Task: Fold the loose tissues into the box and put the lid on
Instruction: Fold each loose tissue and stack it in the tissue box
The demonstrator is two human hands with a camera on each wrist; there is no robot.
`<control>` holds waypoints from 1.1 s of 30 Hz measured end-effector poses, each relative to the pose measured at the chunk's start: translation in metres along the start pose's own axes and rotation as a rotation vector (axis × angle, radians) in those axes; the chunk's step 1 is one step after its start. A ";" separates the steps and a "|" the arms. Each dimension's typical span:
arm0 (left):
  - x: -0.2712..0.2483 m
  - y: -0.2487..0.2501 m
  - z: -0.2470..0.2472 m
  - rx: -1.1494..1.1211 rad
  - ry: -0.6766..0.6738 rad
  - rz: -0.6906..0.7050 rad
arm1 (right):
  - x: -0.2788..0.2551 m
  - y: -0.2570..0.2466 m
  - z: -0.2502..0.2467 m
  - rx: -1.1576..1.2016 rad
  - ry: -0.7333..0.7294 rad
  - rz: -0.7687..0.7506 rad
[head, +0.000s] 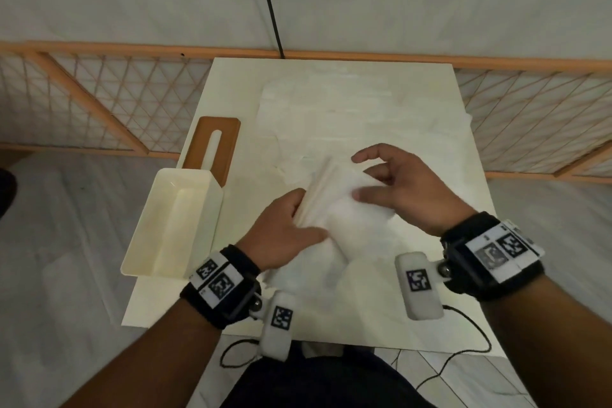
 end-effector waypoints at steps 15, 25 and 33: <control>-0.002 -0.012 0.008 -0.626 0.233 -0.146 | -0.016 0.027 0.057 0.245 0.120 0.018; -0.006 -0.006 0.010 -0.611 0.125 -0.104 | -0.005 0.019 0.039 0.429 0.185 0.002; 0.006 0.009 -0.030 -0.545 0.290 -0.022 | 0.000 0.017 0.053 0.245 0.044 0.064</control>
Point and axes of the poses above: each hand's wrist, its own x-axis towards the middle knuckle, its own z-axis out of the palm, y = z × x, the point moved 10 cm from there along x, towards the middle knuckle, and after that the axes turned 3 degrees about -y, right-handed, at the moved point
